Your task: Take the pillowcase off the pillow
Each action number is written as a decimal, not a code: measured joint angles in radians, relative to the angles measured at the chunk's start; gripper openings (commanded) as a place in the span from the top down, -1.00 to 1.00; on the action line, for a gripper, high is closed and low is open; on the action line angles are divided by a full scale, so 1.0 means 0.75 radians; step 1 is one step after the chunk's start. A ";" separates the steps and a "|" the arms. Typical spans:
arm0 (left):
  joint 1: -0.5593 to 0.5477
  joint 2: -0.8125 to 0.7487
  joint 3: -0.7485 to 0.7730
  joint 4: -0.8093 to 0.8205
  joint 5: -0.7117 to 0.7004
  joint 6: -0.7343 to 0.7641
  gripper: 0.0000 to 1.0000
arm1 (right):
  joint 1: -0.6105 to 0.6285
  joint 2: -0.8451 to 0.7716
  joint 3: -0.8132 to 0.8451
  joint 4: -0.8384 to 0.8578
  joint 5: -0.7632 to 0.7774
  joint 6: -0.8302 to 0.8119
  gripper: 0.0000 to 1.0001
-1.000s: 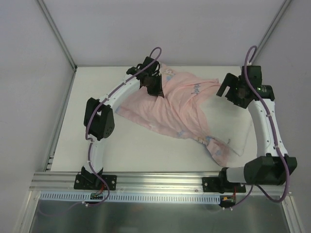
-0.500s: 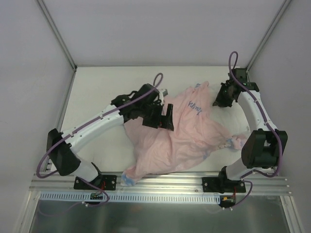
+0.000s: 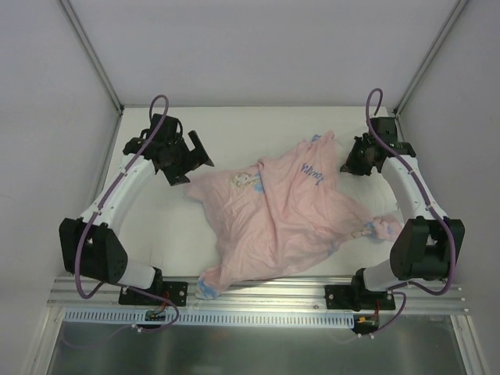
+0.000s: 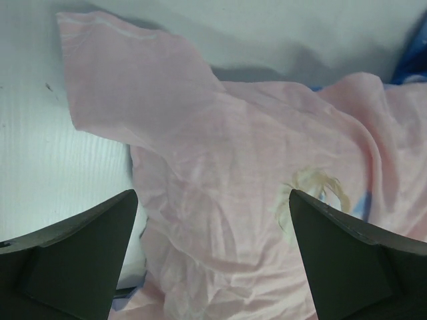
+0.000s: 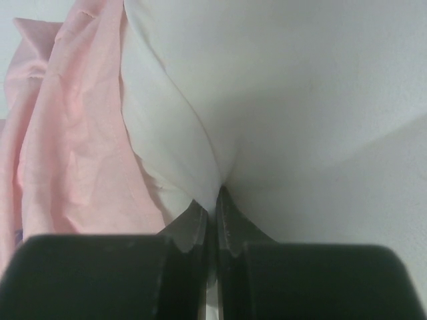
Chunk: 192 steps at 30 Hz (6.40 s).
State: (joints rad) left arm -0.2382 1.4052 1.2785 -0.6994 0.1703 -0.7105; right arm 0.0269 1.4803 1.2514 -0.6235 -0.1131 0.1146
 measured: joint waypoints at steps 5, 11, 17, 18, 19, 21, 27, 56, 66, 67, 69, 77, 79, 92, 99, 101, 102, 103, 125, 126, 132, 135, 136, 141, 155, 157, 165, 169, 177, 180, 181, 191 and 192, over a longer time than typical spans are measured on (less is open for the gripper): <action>0.026 0.182 -0.001 0.003 -0.012 -0.114 -0.97 | 0.007 -0.010 -0.008 0.012 0.001 0.001 0.98; 0.033 0.299 -0.003 0.008 -0.016 -0.266 -0.97 | 0.009 -0.012 -0.008 0.012 0.001 0.001 0.99; 0.042 0.463 0.001 0.024 -0.022 -0.332 1.00 | 0.011 -0.013 -0.008 0.012 0.008 0.013 0.99; 0.048 0.489 0.005 0.030 -0.018 -0.325 1.00 | 0.012 -0.016 -0.009 0.011 0.013 0.024 0.99; 0.050 0.504 0.006 0.036 -0.015 -0.319 1.00 | 0.012 -0.020 -0.010 0.011 0.019 0.036 0.99; 0.061 0.509 0.006 0.041 -0.012 -0.309 1.00 | 0.011 -0.036 -0.021 0.013 0.031 0.055 0.99; 0.191 0.325 -0.095 0.076 0.060 -0.263 1.00 | -0.089 -0.170 -0.100 -0.005 -0.010 0.154 0.99; 1.004 -0.083 -0.054 -0.173 0.415 -0.074 1.00 | -0.645 -0.474 -0.154 -0.306 -0.305 0.252 0.99; 1.009 0.078 0.188 -0.200 0.391 -0.057 1.00 | -0.644 -0.498 -0.131 -0.347 -0.306 0.249 0.99; 1.007 0.103 0.212 -0.205 0.391 -0.044 1.00 | -0.641 -0.500 -0.131 -0.348 -0.309 0.248 0.99; 0.987 0.177 0.282 -0.208 0.385 0.007 -0.13 | -0.608 -0.497 -0.131 -0.344 -0.305 0.233 0.83; 0.591 0.246 0.338 -0.083 0.182 0.244 -0.97 | -0.399 -0.489 -0.122 -0.251 -0.135 0.116 -0.93; 0.400 0.165 0.270 -0.068 0.117 0.302 -0.97 | -0.391 -0.542 -0.138 -0.258 -0.091 0.086 -0.93; -0.494 -0.378 -0.403 -0.070 0.027 0.243 -0.98 | -0.319 -0.930 -0.568 -0.313 0.017 0.078 -0.93; -0.583 -0.233 -0.597 -0.020 0.025 0.149 0.99 | -0.285 -0.852 -0.683 -0.138 -0.030 0.164 0.11; -0.582 -0.218 -0.597 -0.001 0.005 0.155 1.00 | -0.273 -0.792 -0.679 -0.070 -0.060 0.209 0.98; -0.581 -0.218 -0.596 0.010 -0.002 0.152 1.00 | -0.267 -0.755 -0.667 -0.044 -0.080 0.237 0.99; -0.581 -0.222 -0.594 0.016 -0.011 0.151 1.00 | -0.262 -0.720 -0.643 -0.027 -0.089 0.257 0.99; 0.722 -0.505 -0.252 -0.273 -0.038 0.228 1.00 | -0.503 -0.198 -0.011 -0.128 -0.223 0.390 0.99; 0.749 -0.498 -0.235 -0.290 -0.028 0.222 1.00 | -0.503 -0.209 -0.036 -0.123 -0.238 0.389 0.99; 0.771 -0.453 -0.207 -0.281 0.034 0.219 -0.62 | -0.518 -0.349 -0.251 -0.068 -0.244 0.354 -0.27; 0.716 -0.437 -0.210 -0.218 0.033 0.243 -0.97 | -0.512 -0.406 -0.292 -0.057 -0.182 0.301 -0.93; 0.655 -0.432 -0.209 -0.199 0.018 0.249 -0.97 | -0.488 -0.423 -0.290 -0.057 -0.141 0.281 -0.93; 0.301 -0.306 -0.120 -0.180 -0.069 0.265 -0.97 | -0.270 -0.518 -0.184 -0.119 0.124 0.241 -0.93; 0.035 0.536 0.436 -0.093 -0.099 0.223 -0.82 | 0.127 0.157 0.576 -0.236 0.323 0.124 -0.95; -0.025 0.579 0.410 -0.085 -0.094 0.222 -0.69 | 0.166 0.232 0.538 -0.230 0.260 0.114 -0.81; -0.201 0.466 0.035 -0.031 -0.049 0.196 -0.13 | 0.212 -0.023 -0.067 0.043 0.138 0.117 -0.60; -0.339 0.282 -0.217 -0.001 -0.016 0.150 -0.18 | 0.218 -0.238 -0.279 0.119 0.129 0.120 -0.64; -0.396 -0.068 -0.219 -0.069 0.009 0.116 -0.58 | 0.220 -0.283 -0.367 0.162 0.136 0.074 -0.82; -0.270 -0.094 -0.041 -0.054 -0.002 0.119 -0.74 | 0.221 -0.282 -0.365 0.164 0.133 0.065 -0.83; -0.226 -0.084 0.012 -0.043 -0.011 0.118 -0.86 | 0.221 -0.282 -0.364 0.163 0.133 0.064 -0.83; -0.099 0.457 0.354 -0.045 -0.172 -0.035 -0.90 | 0.222 -0.282 -0.350 0.151 0.121 0.063 -0.88; -0.099 0.498 0.356 -0.050 -0.172 -0.053 -0.89 | 0.222 -0.282 -0.350 0.150 0.121 0.062 -0.89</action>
State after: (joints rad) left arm -0.3126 1.7790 1.5452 -0.7372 0.0410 -0.7506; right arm 0.1936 1.2686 0.9890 -0.5114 -0.0227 0.1612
